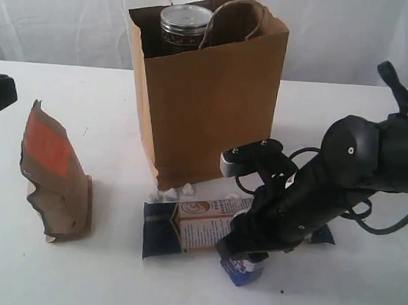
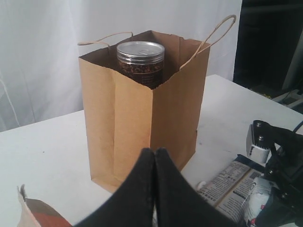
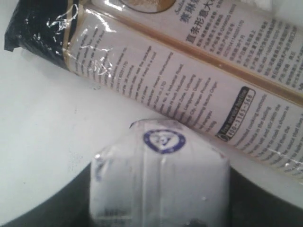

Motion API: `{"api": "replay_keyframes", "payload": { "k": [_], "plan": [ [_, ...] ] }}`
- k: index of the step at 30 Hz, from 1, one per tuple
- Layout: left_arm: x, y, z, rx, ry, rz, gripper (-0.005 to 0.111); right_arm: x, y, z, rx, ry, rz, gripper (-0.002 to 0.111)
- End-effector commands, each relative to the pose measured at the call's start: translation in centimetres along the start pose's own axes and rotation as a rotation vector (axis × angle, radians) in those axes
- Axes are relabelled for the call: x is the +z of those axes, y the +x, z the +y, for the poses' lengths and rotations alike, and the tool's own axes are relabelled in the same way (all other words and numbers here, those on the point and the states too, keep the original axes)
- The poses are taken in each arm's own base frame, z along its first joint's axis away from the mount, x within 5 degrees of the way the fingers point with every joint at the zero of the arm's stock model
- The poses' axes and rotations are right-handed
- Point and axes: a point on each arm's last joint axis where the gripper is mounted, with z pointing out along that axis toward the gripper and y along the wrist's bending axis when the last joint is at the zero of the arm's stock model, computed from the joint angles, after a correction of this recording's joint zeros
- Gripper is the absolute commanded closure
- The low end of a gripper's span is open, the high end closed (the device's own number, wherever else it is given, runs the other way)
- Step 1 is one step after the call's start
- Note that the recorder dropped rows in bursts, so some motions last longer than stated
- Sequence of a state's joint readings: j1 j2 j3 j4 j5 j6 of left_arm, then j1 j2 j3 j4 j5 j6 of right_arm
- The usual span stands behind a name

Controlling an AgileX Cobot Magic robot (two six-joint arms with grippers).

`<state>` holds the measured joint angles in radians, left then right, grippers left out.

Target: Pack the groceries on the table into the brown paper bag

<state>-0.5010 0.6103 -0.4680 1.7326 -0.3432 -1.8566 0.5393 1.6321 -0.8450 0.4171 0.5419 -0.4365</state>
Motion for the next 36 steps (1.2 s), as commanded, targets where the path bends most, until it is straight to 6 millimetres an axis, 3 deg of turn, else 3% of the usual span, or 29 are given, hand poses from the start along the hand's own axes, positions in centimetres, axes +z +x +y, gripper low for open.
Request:
{"api": "replay_keyframes", "payload": {
  "k": [1,6,13,21,36],
  "plan": [
    [-0.1,0.2,0.0,0.008,0.004,0.004,0.107,-0.3,-0.2,0.0,-0.018,0.009,-0.024,0.088],
    [-0.1,0.2,0.0,0.008,0.004,0.004,0.107,-1.4,-0.4,0.3,-0.028,0.010,-0.056,0.095],
    [0.0,1.3,0.0,0.003,0.003,0.036,0.107,-4.3,-0.6,0.9,-0.049,0.014,-0.146,0.096],
    [-2.1,5.5,-0.1,0.001,0.000,0.066,0.107,-6.7,-0.2,1.6,-0.069,-0.002,-0.176,0.096],
    [-5.1,11.9,-0.3,0.009,0.002,0.015,0.107,-7.2,0.0,1.8,-0.076,-0.009,-0.172,0.096]
  ]
}}
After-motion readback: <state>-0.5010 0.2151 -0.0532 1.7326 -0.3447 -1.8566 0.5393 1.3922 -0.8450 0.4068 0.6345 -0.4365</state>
